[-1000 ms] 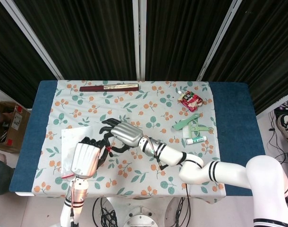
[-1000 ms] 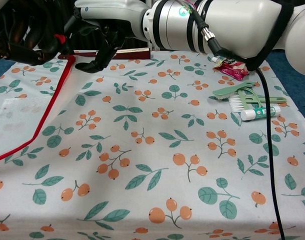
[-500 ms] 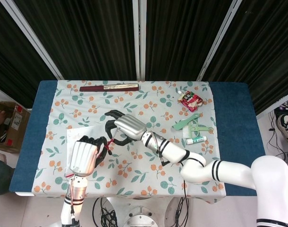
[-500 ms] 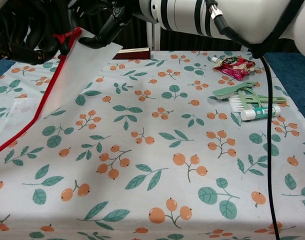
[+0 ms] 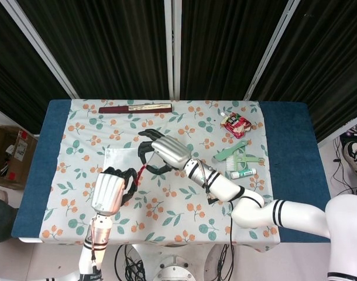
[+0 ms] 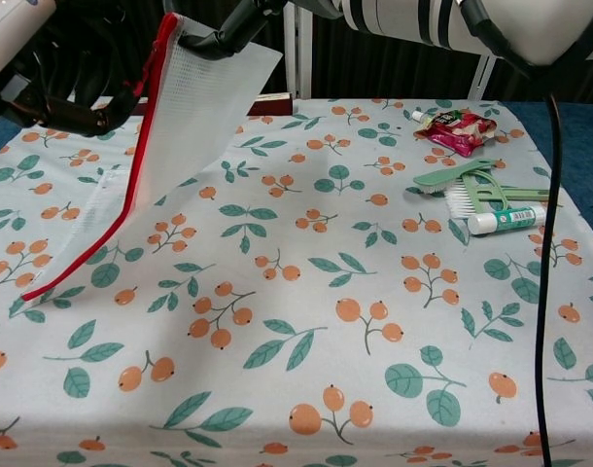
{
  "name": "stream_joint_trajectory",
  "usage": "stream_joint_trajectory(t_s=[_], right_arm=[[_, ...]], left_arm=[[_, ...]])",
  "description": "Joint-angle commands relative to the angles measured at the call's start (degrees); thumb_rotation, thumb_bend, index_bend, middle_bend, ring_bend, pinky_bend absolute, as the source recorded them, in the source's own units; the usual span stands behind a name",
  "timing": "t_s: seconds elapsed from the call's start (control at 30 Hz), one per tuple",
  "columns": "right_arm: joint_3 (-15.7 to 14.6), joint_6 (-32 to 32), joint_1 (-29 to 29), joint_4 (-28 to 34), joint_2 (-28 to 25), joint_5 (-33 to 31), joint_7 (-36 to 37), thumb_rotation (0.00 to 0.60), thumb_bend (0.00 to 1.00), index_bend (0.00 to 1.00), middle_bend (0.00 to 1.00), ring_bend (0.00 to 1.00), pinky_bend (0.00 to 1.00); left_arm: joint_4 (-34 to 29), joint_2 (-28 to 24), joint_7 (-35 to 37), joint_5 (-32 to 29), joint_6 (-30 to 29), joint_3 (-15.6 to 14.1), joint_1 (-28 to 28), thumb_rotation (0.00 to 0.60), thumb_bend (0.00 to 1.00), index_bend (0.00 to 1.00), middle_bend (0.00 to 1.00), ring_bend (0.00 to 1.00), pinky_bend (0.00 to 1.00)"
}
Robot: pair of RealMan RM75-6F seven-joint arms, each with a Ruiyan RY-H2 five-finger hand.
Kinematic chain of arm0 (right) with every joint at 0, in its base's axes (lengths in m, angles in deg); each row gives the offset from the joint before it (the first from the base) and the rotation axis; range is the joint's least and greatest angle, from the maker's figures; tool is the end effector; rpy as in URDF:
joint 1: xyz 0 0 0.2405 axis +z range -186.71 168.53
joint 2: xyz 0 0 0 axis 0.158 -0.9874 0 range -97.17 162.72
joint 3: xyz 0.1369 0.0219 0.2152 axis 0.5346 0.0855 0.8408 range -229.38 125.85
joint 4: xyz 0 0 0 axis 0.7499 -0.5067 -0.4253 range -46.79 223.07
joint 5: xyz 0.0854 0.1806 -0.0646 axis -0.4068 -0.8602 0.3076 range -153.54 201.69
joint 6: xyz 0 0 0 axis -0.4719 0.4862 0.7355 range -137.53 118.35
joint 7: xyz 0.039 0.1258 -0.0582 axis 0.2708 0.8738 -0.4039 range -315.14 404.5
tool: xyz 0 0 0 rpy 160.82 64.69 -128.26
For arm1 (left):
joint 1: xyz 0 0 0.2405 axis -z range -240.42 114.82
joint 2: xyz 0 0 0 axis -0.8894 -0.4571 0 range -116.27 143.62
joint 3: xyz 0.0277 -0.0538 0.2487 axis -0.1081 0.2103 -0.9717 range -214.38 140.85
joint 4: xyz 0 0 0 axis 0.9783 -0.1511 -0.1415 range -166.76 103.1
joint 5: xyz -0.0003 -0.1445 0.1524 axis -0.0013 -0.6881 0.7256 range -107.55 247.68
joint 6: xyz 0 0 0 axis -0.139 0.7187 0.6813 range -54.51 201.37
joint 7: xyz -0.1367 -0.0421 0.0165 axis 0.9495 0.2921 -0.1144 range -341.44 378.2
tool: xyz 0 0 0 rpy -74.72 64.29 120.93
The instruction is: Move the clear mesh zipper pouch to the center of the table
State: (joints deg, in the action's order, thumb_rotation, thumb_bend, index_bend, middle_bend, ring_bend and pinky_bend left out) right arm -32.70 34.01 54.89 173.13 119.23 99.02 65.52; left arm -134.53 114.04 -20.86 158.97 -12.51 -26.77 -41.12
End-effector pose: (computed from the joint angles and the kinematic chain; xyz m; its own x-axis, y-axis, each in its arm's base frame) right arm 0.0303 -0.3761 -0.0022 0.0957 -0.5013 0.8599 -0.7497 -0.6046 -0.2690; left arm -0.0948 0.2301 0.0185 0.2262 -0.1858 0.9562 0.9098 -0.3104 -0.2755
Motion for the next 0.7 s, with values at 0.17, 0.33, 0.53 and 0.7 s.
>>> stream_joint_trajectory(t_s=[0.17,0.33,0.53,0.7], right_arm=[[-0.06,0.63,-0.36,-0.05,0.02,0.47,0.74,0.600,0.37,0.87,0.36,0.07,0.03],[-0.19,1.42,-0.85,-0.01,-0.08,0.82,1.04,0.600,0.37,0.87,0.36,0.07,0.03],[-1.01,2.46,-1.97,0.14,-0.53,1.65,1.64,0.600,0.37,0.87,0.36,0.07,0.03],[-2.69,3.91,-3.57,0.55,-1.24,3.53,2.30,0.600,0.37,0.87,0.36,0.07,0.03]], left_arm=[[0.44,0.25,0.94,-1.42,1.15,0.37,0.37,0.600,0.42,0.71,0.76,0.74,0.64],[1.38,0.24,1.28,-2.38,1.61,0.28,0.35,0.600,0.42,0.71,0.76,0.74,0.64],[3.62,-0.11,2.12,-4.30,2.50,-0.55,-0.18,0.600,0.42,0.71,0.76,0.74,0.64],[6.01,-0.38,3.31,-6.19,3.69,-0.99,-0.39,0.600,0.42,0.71,0.76,0.73,0.64]])
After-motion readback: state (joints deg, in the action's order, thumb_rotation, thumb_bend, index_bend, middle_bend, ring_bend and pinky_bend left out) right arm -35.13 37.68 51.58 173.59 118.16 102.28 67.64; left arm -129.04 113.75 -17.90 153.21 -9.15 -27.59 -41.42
